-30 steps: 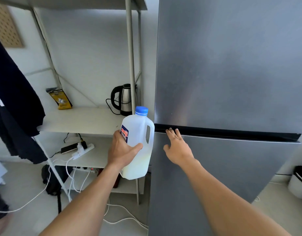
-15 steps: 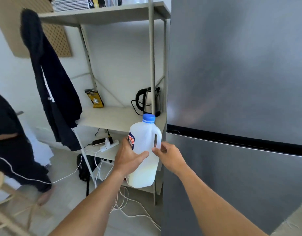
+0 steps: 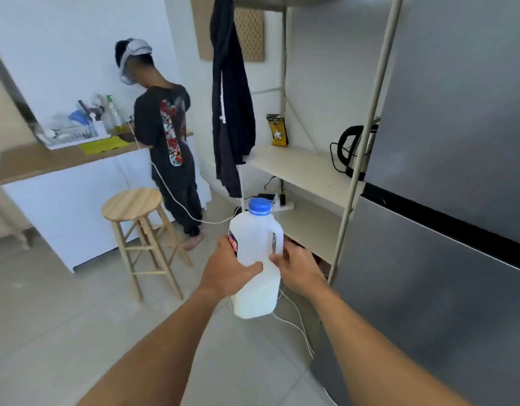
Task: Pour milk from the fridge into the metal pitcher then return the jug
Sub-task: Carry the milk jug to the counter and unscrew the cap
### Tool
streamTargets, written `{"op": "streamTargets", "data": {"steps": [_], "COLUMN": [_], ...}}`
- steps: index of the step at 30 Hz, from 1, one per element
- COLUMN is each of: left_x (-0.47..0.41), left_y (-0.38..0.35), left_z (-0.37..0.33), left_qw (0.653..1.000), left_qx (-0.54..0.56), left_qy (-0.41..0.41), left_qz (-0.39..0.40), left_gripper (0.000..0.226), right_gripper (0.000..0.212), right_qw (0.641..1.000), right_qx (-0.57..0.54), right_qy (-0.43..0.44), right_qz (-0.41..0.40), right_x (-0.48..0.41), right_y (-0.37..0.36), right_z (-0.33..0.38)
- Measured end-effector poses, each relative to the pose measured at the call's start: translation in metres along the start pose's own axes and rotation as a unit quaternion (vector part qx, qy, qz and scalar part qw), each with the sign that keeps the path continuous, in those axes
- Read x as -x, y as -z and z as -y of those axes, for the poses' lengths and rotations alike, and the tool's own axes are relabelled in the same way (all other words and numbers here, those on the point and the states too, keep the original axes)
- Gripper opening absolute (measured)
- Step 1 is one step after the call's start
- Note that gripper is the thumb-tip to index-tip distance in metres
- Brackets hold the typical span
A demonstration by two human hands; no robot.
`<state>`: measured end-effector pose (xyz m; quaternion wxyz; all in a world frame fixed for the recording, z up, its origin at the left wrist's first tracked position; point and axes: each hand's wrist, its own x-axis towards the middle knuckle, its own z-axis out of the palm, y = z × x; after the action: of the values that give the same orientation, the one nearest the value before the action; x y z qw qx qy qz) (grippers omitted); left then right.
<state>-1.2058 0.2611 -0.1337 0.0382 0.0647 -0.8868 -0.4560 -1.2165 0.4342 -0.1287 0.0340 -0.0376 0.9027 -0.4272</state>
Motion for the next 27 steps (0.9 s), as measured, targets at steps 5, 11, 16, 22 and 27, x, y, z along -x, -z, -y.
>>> {"op": "streamTargets", "data": {"steps": [5,11,16,22,27], "left_x": [0.045,0.106,0.178,0.278,0.378], "left_y": [0.052,0.135,0.214,0.313,0.389], "left_z": [0.039,0.077,0.121,0.173,0.217], "left_qw": [0.999,0.994,0.983,0.956,0.917], "left_qx": [-0.012,-0.046,-0.069,-0.100,-0.120], "left_qy": [0.017,0.043,0.098,0.154,0.225], "left_qz": [-0.032,-0.087,-0.142,-0.231,-0.308], "left_gripper": [0.077,0.061,0.087,0.064,0.087], "right_gripper": [0.020,0.014,0.005,0.019,0.020], "right_qw": [0.996,0.982,0.955,0.914,0.872], "right_qx": [0.007,0.003,-0.006,0.018,0.031], "right_qy": [0.049,0.129,0.216,0.297,0.362], "right_qz": [0.075,0.137,0.202,0.276,0.329], "right_x": [0.017,0.048,0.099,0.175,0.251], "right_y": [-0.051,-0.120,-0.183,-0.268,-0.341], "right_z": [0.030,0.092,0.160,0.252,0.329]}}
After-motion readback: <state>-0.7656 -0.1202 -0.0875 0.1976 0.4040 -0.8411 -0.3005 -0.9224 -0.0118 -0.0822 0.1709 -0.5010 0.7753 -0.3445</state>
